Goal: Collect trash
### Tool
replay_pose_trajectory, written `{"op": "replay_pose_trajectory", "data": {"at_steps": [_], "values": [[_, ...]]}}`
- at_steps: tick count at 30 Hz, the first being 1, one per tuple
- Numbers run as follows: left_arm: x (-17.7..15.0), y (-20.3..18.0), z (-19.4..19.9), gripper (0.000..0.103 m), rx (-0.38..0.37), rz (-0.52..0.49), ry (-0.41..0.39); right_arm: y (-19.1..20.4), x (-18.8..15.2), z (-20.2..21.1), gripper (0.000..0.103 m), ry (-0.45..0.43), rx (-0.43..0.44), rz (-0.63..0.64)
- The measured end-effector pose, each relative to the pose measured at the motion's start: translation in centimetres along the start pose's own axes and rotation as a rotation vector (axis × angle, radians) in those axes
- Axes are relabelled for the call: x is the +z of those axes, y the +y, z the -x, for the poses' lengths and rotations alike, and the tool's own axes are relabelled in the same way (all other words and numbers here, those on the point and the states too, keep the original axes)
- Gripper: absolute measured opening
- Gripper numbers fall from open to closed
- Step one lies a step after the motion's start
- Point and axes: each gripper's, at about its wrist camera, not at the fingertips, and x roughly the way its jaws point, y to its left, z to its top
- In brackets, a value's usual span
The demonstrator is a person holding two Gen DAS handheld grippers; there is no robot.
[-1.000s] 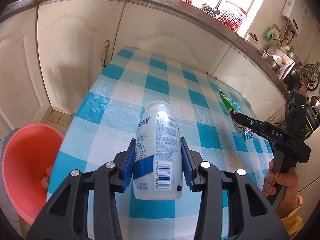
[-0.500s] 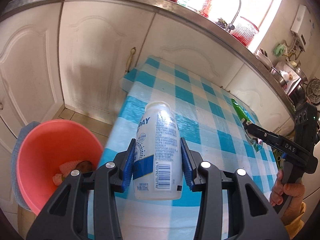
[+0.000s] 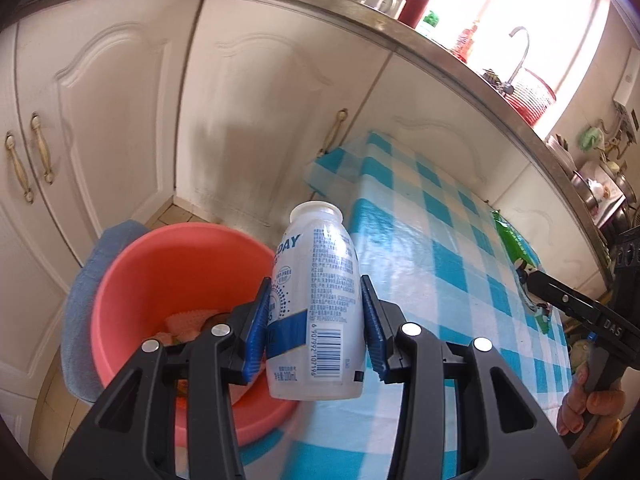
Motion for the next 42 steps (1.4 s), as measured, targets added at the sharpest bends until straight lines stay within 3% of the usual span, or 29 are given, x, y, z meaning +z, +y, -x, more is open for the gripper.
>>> {"op": "replay_pose_trajectory", "data": {"at_steps": [16,30,31,34,36,38,42], "values": [[-0.7,6.0,-0.4,0.043,0.108,0.089,0.002,10.3,0.7,-4.7,0.047,0.089,0.092,0.206],[-1.9,8.1,-1.2,0.043,0.202,0.081,0.030,15.4,0.2,-10.4,0.052,0.193,0.122,0.305],[-2.0,8.3,-1.3,0.045,0.209,0.082,0.033,15.6,0.1,-10.8,0.054,0.197,0.119,0.314],[-2.2,8.4,-1.6,0.069,0.241,0.078,0.040,15.4,-0.2,-11.6,0.069,0.201,0.109,0.301],[-2.4,8.5,-1.7,0.073,0.267,0.064,0.039,14.8,-0.3,-11.5,0.079,0.188,0.101,0.280],[-2.4,8.5,-1.8,0.081,0.283,0.057,0.044,14.2,-0.2,-11.1,0.082,0.168,0.080,0.268],[-2.3,8.2,-1.7,0.083,0.304,0.036,0.041,12.3,0.2,-10.0,0.088,0.135,0.068,0.206]]}}
